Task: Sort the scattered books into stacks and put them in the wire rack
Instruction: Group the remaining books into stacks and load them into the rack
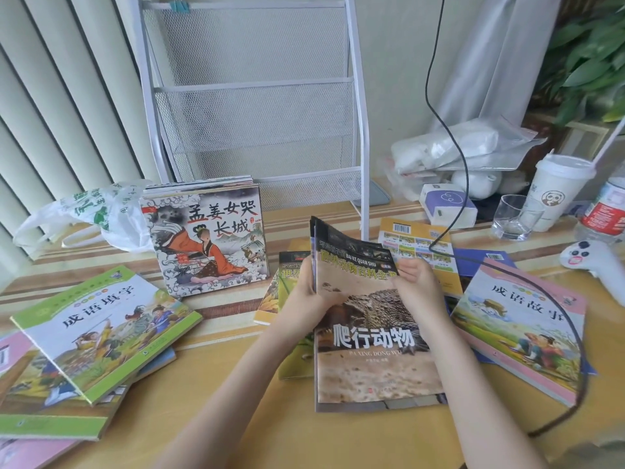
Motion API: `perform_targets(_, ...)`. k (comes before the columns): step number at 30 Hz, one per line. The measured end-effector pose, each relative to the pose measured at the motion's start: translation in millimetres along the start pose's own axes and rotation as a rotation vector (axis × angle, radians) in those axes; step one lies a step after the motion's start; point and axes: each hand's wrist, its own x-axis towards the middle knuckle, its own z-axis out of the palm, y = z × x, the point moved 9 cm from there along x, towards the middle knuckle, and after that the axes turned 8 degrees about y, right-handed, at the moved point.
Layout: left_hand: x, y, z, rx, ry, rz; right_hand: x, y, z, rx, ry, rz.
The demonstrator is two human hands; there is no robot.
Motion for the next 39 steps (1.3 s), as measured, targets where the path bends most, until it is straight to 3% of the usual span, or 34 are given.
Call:
perform_targets(3,0.3,-1.4,4.1,0.134,-0.002,0.017,0.4,0.4,0.3,0.014,-0.015,0.018)
perform_targets(8,5.3,-17.7,-17.1,0.674,0.175,-0.022,-1.6,-0.8,8.1,-0.017,-0.1,0.015)
perform_targets(14,9.5,-22.4,-39.2,0.511,0.231,-0.069,-12.4,-4.3,28.3,-0.04,-0.168,-0.006)
perform_targets(17,10.5,-20.5,-43.5,0.579,0.235,-0.09,-14.9,-6.0,30.4,-0.037,-0.169,-0.008)
perform_targets(19,10.6,-19.8,-46.2,0.488,0.215,-0.125,-14.9,-7.4,27.9,-0.007,-0.171,0.008)
perform_targets(22,7.3,-21.4,-48.0,0.127,0.212,-0.187,-15.1,-7.2,24.9,0.063,-0.184,0.048)
perform_targets(27,-2.2,-27.2,-40.2,-0.258,0.23,-0.334,-16.4,-4.8,29.4,0.202,-0.221,0.105)
perform_targets(31,-6.3,-25.4,-28.9,-0.378,0.13,-0.405,-22.6,-8.3,36.4,0.287,-0.294,0.131)
perform_targets(34,-9.1,-8.5,-38.2,-0.402,0.158,-0.283,-25.0,-14.8,31.9,0.361,-0.28,0.116)
perform_targets(37,-18.5,21.3,-53.3,-0.466,0.137,-0.081,-23.5,-42.3,8.8,0.251,-0.135,-0.047)
perform_targets(39,-27.3,42.1,-66.5,-0.478,0.119,0.044,-31.5,-66.1,9.8,0.289,-0.203,-0.064)
